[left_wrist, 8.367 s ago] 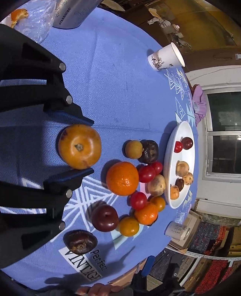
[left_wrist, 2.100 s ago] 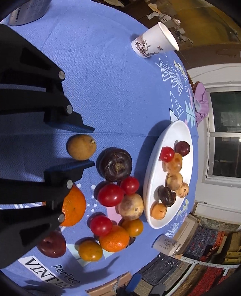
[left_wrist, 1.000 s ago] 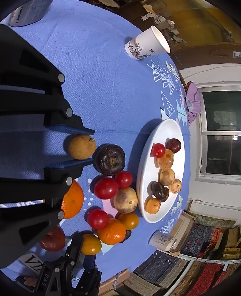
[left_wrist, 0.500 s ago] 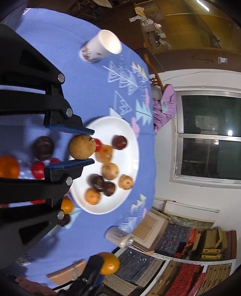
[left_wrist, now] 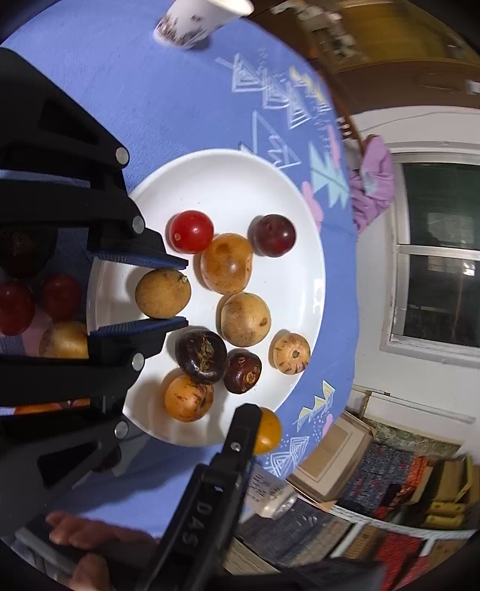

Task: Organize fruits
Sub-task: 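Lower both held fruits onto the white plate and open both tools, then withdraw both open tools back toward the fruit cluster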

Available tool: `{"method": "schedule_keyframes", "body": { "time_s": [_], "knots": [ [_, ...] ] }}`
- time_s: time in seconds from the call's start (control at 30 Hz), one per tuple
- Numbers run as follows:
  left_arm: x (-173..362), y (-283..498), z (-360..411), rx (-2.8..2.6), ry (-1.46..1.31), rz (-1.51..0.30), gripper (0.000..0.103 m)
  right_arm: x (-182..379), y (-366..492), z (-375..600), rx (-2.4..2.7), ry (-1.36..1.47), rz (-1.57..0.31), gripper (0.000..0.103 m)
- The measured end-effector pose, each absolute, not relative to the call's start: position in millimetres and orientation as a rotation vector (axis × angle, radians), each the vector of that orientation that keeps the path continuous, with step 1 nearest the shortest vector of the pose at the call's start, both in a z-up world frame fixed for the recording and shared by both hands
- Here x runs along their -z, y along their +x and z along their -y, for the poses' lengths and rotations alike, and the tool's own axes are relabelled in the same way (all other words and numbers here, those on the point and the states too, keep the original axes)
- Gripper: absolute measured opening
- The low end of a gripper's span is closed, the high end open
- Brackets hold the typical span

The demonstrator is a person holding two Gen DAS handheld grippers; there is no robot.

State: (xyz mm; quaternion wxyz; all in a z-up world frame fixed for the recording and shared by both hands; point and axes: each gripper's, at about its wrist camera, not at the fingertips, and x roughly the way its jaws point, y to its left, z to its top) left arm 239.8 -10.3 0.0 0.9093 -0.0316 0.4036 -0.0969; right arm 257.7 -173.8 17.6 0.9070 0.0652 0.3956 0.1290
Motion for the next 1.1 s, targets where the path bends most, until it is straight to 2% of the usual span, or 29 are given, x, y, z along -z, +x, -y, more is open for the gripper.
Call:
{"method": "schedule_keyframes", "body": {
  "time_s": [0.07, 0.1, 0.13, 0.27, 0.37, 0.43, 0.6, 0.97, 1.1],
  "knots": [
    [0.6, 243.6, 2.7, 0.200, -0.102, -0.831, 0.033, -11.9, 260.2, 173.0, -0.269, 0.147, -0.829, 0.039],
    [0.7, 244.5, 1.2, 0.193, -0.101, -0.830, 0.040, -9.4, 260.9, 171.9, -0.260, 0.138, -0.831, 0.043],
    [1.0, 244.8, -0.3, 0.192, -0.106, -0.830, 0.043, -9.6, 259.1, 170.7, -0.252, 0.131, -0.829, 0.049],
    [-0.4, 242.6, -0.3, 0.179, -0.094, -0.817, 0.044, -23.6, 248.7, 172.7, -0.267, 0.152, -0.793, 0.054],
    [-9.4, 232.8, 0.7, 0.155, -0.061, -0.773, 0.056, -43.8, 233.1, 173.3, -0.294, 0.163, -0.743, 0.057],
    [-16.5, 223.1, 1.4, 0.132, -0.036, -0.736, 0.063, -57.0, 218.5, 173.1, -0.304, 0.168, -0.700, 0.067],
    [-32.6, 195.6, -0.8, 0.091, -0.008, -0.664, 0.076, -72.0, 185.6, 167.5, -0.340, 0.144, -0.653, 0.068],
    [-43.4, 144.9, -20.3, 0.033, -0.014, -0.621, 0.079, -57.9, 129.1, 177.4, -0.367, 0.158, -0.657, 0.068],
    [-42.2, 124.5, -23.6, 0.013, -0.009, -0.604, 0.085, -51.7, 105.9, 186.5, -0.374, 0.170, -0.652, 0.068]
  ]
}}
